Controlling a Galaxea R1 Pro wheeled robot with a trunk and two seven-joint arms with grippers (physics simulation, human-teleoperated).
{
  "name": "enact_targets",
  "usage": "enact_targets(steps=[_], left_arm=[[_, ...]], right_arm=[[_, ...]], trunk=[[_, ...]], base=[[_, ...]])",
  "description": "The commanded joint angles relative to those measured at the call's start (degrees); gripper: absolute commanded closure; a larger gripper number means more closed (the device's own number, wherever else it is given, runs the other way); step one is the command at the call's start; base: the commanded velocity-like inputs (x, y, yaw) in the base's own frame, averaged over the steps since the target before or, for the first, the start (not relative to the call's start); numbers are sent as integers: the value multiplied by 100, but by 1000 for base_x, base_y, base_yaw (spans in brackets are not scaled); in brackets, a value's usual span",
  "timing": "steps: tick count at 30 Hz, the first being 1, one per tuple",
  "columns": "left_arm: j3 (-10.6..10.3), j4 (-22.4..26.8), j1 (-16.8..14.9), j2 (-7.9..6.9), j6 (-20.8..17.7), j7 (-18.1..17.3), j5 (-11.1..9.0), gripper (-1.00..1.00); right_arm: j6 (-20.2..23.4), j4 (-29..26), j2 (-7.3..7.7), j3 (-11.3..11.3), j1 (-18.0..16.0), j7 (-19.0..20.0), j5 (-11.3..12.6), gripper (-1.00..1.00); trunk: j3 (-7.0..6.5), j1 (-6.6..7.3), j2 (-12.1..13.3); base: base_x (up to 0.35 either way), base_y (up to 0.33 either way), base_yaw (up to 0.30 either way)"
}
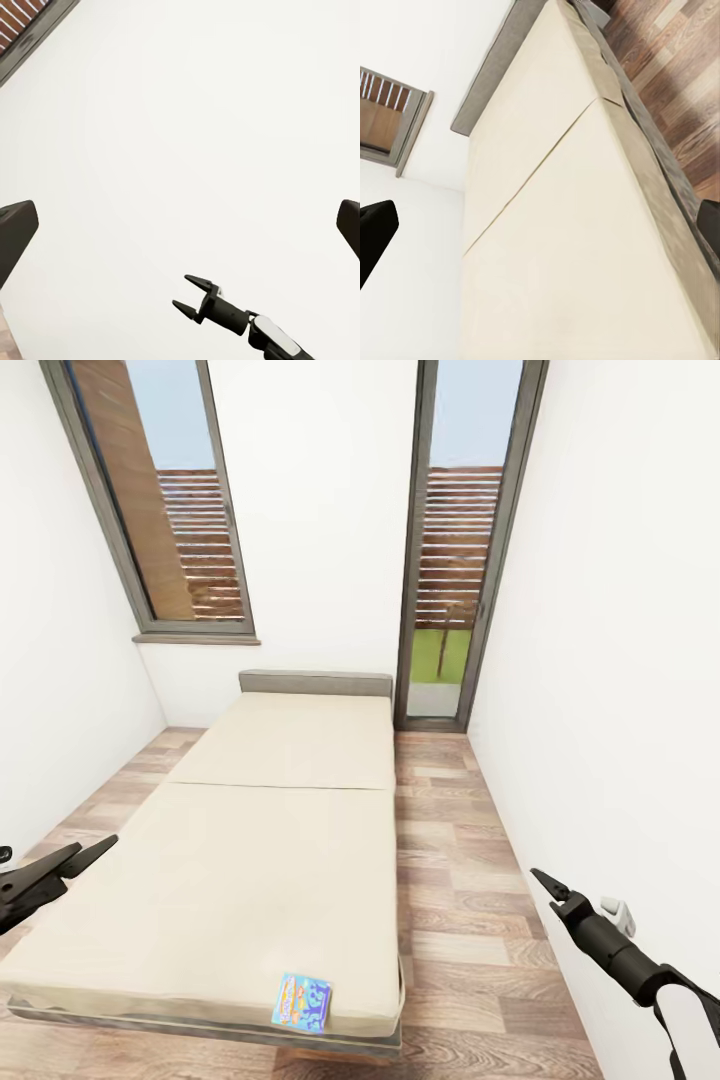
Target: Put all the toys in the child's room - the three board games (two on the bed and one on the table), the two jigsaw puzzles on the table, and the tennis ball on the table - inside the toy box on the table in the child's room.
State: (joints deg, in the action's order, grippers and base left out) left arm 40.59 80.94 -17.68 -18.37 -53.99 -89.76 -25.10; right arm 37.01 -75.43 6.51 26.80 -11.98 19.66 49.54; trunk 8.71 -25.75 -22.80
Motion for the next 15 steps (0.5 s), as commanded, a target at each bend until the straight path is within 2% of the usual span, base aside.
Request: enact_targets(steps=[1,11,15], left_arm=[[0,2,-4,0,-60,-24,10,-100],[2,2,-5,0,-58,-24,9,-100],[2,2,-6,0,-58,-24,6,-100]], right_arm=[[40,1,-1,8,-6,14,12,-100],[35,-6,-3,-8,-6,16,12,-100],[35,-7,-3,-8,-6,19,12,-100]], trunk=[[12,-3,-12],[12,-3,-12],[12,-3,-12]], base=[[0,-235,3],[0,-182,1],[0,-79,0]])
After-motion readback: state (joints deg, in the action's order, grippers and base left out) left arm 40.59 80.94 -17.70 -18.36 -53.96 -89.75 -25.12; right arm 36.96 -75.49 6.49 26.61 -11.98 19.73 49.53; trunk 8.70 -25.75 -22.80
